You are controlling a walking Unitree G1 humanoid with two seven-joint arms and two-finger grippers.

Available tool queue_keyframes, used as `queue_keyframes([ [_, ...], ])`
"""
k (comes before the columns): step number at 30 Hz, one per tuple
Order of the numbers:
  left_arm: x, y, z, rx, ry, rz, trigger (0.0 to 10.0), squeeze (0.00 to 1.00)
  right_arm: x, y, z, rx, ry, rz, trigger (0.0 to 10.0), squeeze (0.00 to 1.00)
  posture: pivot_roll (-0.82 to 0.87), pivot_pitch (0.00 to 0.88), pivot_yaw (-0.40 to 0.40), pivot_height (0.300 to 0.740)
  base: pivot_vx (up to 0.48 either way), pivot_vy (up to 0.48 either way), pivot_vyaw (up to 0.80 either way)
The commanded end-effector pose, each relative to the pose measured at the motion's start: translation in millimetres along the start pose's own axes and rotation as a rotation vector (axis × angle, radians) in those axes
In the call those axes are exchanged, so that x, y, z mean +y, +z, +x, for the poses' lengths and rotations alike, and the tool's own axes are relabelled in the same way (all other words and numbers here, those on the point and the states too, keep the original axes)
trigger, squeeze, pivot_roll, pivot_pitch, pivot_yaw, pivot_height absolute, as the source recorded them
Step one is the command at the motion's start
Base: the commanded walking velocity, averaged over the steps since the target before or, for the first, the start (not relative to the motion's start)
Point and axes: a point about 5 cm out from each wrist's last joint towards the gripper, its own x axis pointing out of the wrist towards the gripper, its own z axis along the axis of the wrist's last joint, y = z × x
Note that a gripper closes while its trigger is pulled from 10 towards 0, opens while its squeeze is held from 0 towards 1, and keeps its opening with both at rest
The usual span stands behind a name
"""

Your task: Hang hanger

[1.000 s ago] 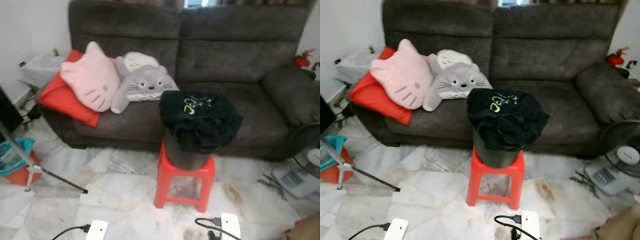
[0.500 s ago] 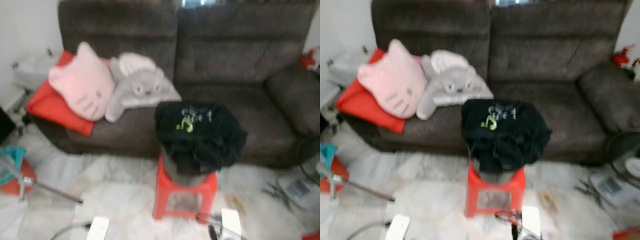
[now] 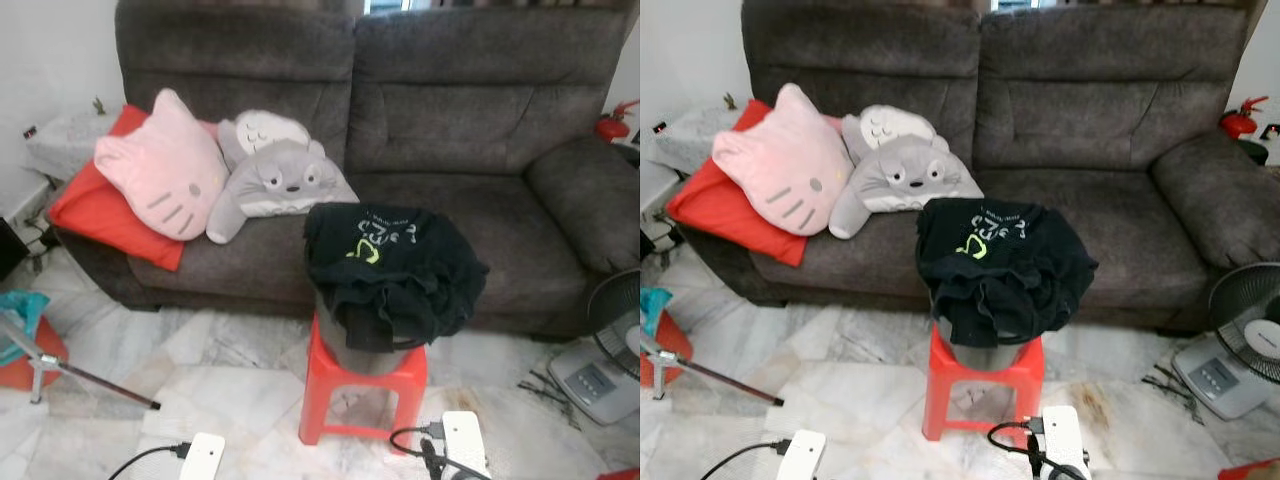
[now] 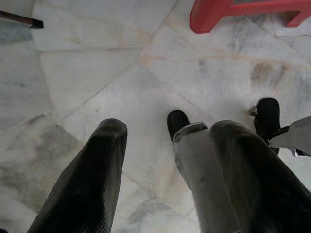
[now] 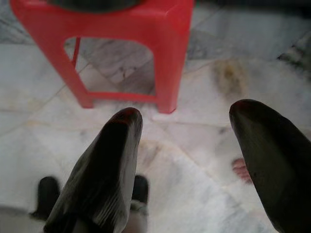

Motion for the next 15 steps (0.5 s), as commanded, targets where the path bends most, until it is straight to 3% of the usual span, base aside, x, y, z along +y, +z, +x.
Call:
queue_keyframes([
  [1, 0.6, -3, -0.4, 0.019, 0.002, 0.006, 10.0, 0.00, -1.0, 2, -0.2, -0.024, -0.008, -0.034, 10.0, 0.00, 0.04, 0.000, -0.004, 0.740, 0.000, 0.000, 0.00],
  [3, 0.4, -3, -0.4, 0.020, 0.001, 0.008, 10.0, 0.00, 0.8, 41, 5.7, -0.214, -0.011, -0.066, 10.0, 0.00, 0.04, 0.000, -0.005, 0.740, 0.000, 0.000, 0.00],
  [4, 0.3, -3, -0.4, 0.019, 0.001, 0.006, 10.0, 0.00, 2.3, 67, 3.0, -0.353, -0.007, -0.075, 10.0, 0.00, 0.04, 0.000, -0.007, 0.740, 0.000, 0.000, 0.00],
  [6, 0.3, -3, -0.4, 0.018, 0.001, 0.005, 10.0, 0.00, 3.5, 91, -6.8, -0.491, -0.005, -0.081, 10.0, 0.00, 0.04, 0.000, -0.008, 0.740, 0.000, 0.000, 0.00],
  [11, 0.6, -3, -0.4, 0.019, 0.000, 0.012, 10.0, 0.00, -2.2, 108, -34.8, -0.636, -0.025, -0.090, 10.0, 0.00, 0.02, 0.000, -0.005, 0.740, 0.000, 0.000, 0.00],
  [13, 0.5, -3, -0.4, 0.018, -0.002, 0.016, 10.0, 0.00, -5.5, 106, -47.6, -0.728, -0.054, -0.187, 10.0, 0.00, 0.03, 0.000, -0.007, 0.740, 0.000, 0.000, 0.00],
  [14, 0.5, -3, -0.4, 0.018, -0.002, 0.016, 10.0, 0.00, -5.5, 106, -47.6, -0.728, -0.054, -0.187, 10.0, 0.00, 0.03, 0.000, -0.007, 0.740, 0.000, 0.000, 0.00],
  [15, 0.5, -3, -0.4, 0.018, -0.002, 0.016, 10.0, 0.00, -5.3, 110, -54.4, -0.802, -0.061, -0.230, 10.0, 0.00, 0.03, 0.000, -0.007, 0.740, 0.000, 0.000, 0.00],
])
